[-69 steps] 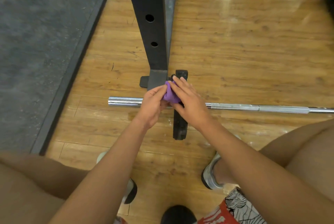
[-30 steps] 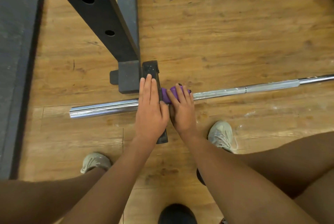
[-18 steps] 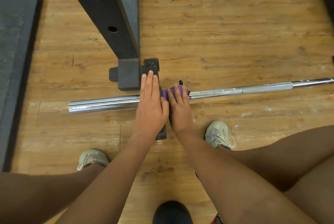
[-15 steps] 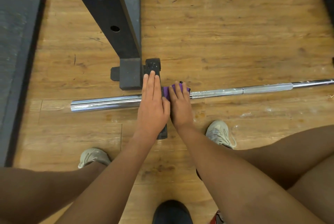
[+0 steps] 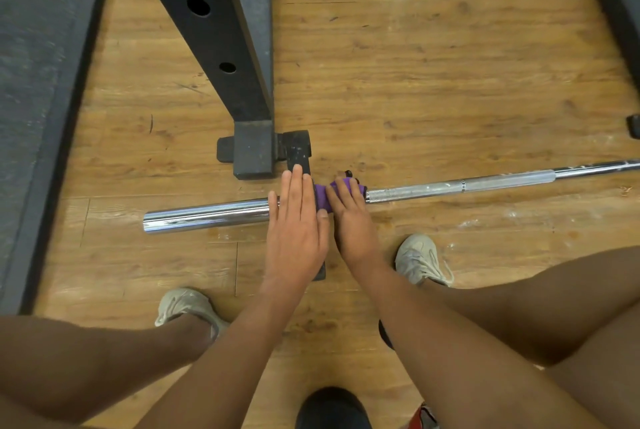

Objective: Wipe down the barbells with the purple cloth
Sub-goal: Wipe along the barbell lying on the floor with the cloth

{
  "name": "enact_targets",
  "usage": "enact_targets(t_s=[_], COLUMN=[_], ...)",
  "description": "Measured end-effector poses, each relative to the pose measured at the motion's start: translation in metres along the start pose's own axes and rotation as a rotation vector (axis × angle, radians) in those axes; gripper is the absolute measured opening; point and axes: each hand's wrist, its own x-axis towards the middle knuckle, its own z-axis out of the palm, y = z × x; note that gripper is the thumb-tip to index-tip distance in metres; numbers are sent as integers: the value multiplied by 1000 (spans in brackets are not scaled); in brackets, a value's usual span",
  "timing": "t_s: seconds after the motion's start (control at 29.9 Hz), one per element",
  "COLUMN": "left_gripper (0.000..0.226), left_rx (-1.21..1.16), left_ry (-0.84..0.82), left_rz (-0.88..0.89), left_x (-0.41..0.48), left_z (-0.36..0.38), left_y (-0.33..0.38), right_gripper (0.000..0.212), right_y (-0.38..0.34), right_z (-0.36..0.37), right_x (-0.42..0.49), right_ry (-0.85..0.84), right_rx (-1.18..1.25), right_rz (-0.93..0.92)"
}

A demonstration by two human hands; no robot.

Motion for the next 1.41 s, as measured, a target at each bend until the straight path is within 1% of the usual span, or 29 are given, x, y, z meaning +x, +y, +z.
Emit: enact_targets(t_s=[0.1,0.23,0.4,0.5,0.6,0.7,0.8,0.87,0.94,1.0,1.07,1.17,1.2,1.34,1.41], left_gripper=[58,57,58,58,56,54,56,59,60,59,58,58,58,59,59], left_rx=[-16,-40,-21,-24,-25,10,0,-48,-89,-98,-129,-198,-198,-144,-130], left_ry=[-5,-42,-59,-53,-41,-18,-1,0,-16,-30,-27,-38,-53,-129,-134], left_rz=[3,3,-9,-2,-32,-32,-29,-34,-25,-18,-43,-91,-89,-44,-51], left_x=[15,29,21,13,0,-13,-27,-36,-44,-50,-46,-21,-11,7,5], left_z=[-7,-11,-11,-9,-4,-1,6,9,9,6,-1,-13,-16,-20,-21], left_y=[0,-4,0,1,5,13,15,14,12,11,11,9,7,3,4], right_gripper=[65,73,73,73,71,67,64,63,69,75,72,58,57,63,61], right_y=[-4,-11,-22,-20,-11,-7,-11,-12,-8,-1,3,2,1,1,2], right_z=[1,-2,-14,-19,-12,-4,-4,-11,-15,-13,-7,-2,-4,-11,-12], right_x=[-18,-9,14,9,-23,-41,-30,-15,-11,-23,-40,-49,-48,-45,-37], right_ry=[19,-41,-110,-116,-55,-25,-52,-105,-148,-142,-94,-69,-70,-98,-108], right_rx=[68,-17,-15,-22,12,34,-13,-25,-67,-93,-67,-88,-103,-129,-108], right_rz=[13,56,143,117,34,38,68,84,53,-4,-28,-29,-35,-53,-40])
